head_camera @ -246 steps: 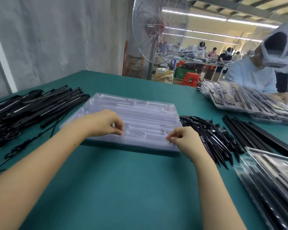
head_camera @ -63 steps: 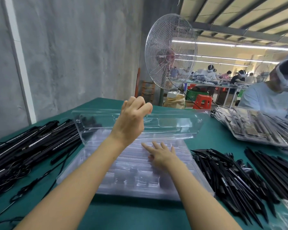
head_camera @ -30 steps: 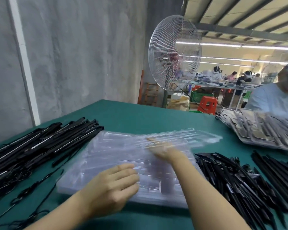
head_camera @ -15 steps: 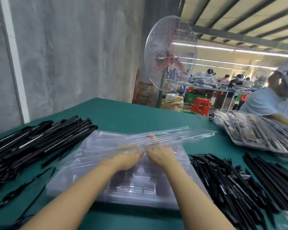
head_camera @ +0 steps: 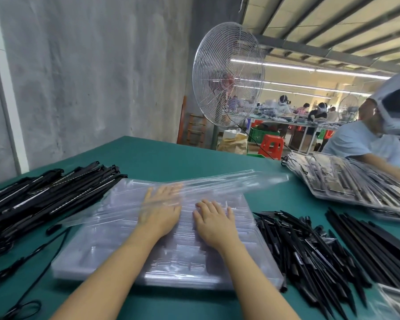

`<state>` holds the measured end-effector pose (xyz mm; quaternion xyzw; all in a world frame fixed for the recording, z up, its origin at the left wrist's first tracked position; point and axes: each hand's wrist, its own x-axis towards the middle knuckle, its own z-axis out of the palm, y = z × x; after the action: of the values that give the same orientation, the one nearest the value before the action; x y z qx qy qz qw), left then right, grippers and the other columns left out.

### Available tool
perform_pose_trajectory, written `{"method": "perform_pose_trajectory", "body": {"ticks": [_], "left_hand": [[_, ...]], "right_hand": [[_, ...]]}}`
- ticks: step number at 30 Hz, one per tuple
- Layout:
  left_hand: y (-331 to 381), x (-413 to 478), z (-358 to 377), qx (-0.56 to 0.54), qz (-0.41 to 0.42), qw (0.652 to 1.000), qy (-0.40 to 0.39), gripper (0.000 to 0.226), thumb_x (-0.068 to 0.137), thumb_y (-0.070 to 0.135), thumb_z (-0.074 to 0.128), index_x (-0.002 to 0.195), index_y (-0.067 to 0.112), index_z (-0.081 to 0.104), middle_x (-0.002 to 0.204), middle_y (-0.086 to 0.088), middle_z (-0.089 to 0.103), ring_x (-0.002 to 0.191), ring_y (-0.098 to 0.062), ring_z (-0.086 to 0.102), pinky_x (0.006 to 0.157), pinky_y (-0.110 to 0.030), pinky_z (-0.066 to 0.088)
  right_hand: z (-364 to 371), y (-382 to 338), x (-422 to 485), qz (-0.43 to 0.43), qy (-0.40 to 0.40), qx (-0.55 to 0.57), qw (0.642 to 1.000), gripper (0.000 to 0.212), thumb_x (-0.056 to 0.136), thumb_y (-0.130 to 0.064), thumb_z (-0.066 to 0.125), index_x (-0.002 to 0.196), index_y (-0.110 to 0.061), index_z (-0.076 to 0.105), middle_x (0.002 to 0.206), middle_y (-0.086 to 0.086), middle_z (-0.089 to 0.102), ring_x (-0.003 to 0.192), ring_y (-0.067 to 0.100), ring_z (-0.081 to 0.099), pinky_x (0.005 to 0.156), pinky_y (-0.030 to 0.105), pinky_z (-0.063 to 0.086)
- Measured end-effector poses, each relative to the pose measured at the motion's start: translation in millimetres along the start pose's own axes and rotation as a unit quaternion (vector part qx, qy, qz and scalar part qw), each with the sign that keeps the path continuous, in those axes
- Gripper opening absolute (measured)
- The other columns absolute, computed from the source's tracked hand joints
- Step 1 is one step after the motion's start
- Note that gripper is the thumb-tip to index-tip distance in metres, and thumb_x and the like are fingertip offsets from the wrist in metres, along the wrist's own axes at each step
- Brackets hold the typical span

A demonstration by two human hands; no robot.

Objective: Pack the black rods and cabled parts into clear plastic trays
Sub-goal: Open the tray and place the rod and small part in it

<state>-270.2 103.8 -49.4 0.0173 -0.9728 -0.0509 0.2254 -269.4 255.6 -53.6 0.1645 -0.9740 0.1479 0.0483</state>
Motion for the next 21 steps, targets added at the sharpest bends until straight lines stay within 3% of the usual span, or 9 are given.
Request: {"method": "perform_pose_trajectory", "body": {"ticks": [4,6,7,9,11,13,16,18,21], "left_hand": [[-1.8,3.1,-6.1,-0.179,-0.033,0.982,0.056,0.041,0.094,0.043,0.048,0.132,0.028,0.052,0.133,0.002,0.057,0.123,-0.020,0.049,0.104,-0.035,0.034],[6.8,4.4,-16.4,-0.382,-0.094,0.919,-0.020,0.050,0.085,0.043,0.066,0.127,0.017,0.058,0.128,0.000,0.059,0.121,-0.017,0.052,0.102,-0.030,0.038],[13.0,2.8,-23.2,-0.519,-0.137,0.841,-0.066,0.055,0.077,0.041,0.075,0.122,0.012,0.062,0.125,-0.002,0.060,0.117,-0.018,0.054,0.097,-0.030,0.041],[26.2,-3.8,-37.0,-0.748,-0.218,0.613,-0.132,0.053,0.064,0.027,0.080,0.108,0.005,0.062,0.120,-0.007,0.053,0.112,-0.021,0.053,0.079,-0.031,0.051],[36.7,-12.5,-46.8,-0.860,-0.269,0.404,-0.155,0.038,0.075,0.013,0.069,0.108,-0.001,0.055,0.128,-0.020,0.041,0.123,-0.030,0.046,0.072,-0.038,0.057],[43.3,-22.7,-49.9,-0.893,-0.298,0.305,-0.145,0.032,0.084,0.008,0.060,0.111,-0.003,0.049,0.137,-0.029,0.036,0.128,-0.037,0.043,0.081,-0.037,0.054],[48.7,-32.5,-48.6,-0.905,-0.315,0.268,-0.103,0.008,0.088,0.006,0.057,0.095,0.004,0.054,0.148,-0.024,0.023,0.132,-0.041,0.036,0.100,-0.046,0.041],[48.8,-34.2,-46.1,-0.904,-0.314,0.275,-0.085,0.016,0.091,0.008,0.055,0.106,0.012,0.058,0.152,-0.020,0.017,0.134,-0.044,0.032,0.103,-0.049,0.037],[47.4,-29.0,-43.5,-0.899,-0.333,0.278,-0.063,0.024,0.093,0.014,0.055,0.116,0.021,0.053,0.136,-0.021,0.036,0.134,-0.040,0.035,0.105,-0.040,0.039]], "right_hand": [[1.4,1.9,2.8,0.005,-0.017,0.012,1.000,0.047,0.101,-0.040,0.019,0.146,-0.029,0.026,0.157,-0.012,0.013,0.145,0.012,0.007,0.115,0.046,-0.004],[0.9,2.0,4.1,0.009,-0.019,0.015,1.000,0.047,0.101,-0.040,0.020,0.145,-0.029,0.028,0.156,-0.012,0.015,0.144,0.012,0.008,0.115,0.046,-0.003],[0.9,2.2,4.8,0.009,-0.016,0.017,1.000,0.046,0.101,-0.040,0.020,0.145,-0.029,0.028,0.156,-0.012,0.016,0.144,0.012,0.009,0.115,0.046,-0.003],[1.2,1.9,4.6,0.011,-0.016,0.013,1.000,0.047,0.101,-0.040,0.020,0.146,-0.027,0.026,0.156,-0.012,0.015,0.144,0.012,0.009,0.115,0.046,-0.002],[1.8,2.0,3.0,0.009,-0.025,0.000,1.000,0.050,0.101,-0.038,0.018,0.149,-0.024,0.020,0.157,-0.010,0.014,0.144,0.012,0.007,0.115,0.045,-0.003],[1.6,2.7,2.7,0.002,-0.031,-0.025,0.999,0.049,0.101,-0.035,0.018,0.148,-0.021,0.020,0.155,-0.008,0.020,0.144,0.013,0.009,0.115,0.046,-0.002],[-0.1,2.6,3.0,0.003,-0.030,-0.041,0.999,0.046,0.100,-0.031,0.020,0.145,-0.022,0.025,0.151,-0.006,0.026,0.142,0.014,0.013,0.115,0.047,-0.001],[1.1,2.1,2.8,0.002,-0.024,-0.044,0.999,0.044,0.100,-0.029,0.022,0.143,-0.023,0.028,0.149,-0.005,0.030,0.140,0.014,0.017,0.115,0.047,0.000],[2.6,1.5,2.5,0.008,-0.009,-0.044,0.999,0.042,0.100,-0.034,0.021,0.137,-0.022,0.037,0.144,-0.001,0.039,0.137,0.017,0.025,0.115,0.046,0.002]]}}
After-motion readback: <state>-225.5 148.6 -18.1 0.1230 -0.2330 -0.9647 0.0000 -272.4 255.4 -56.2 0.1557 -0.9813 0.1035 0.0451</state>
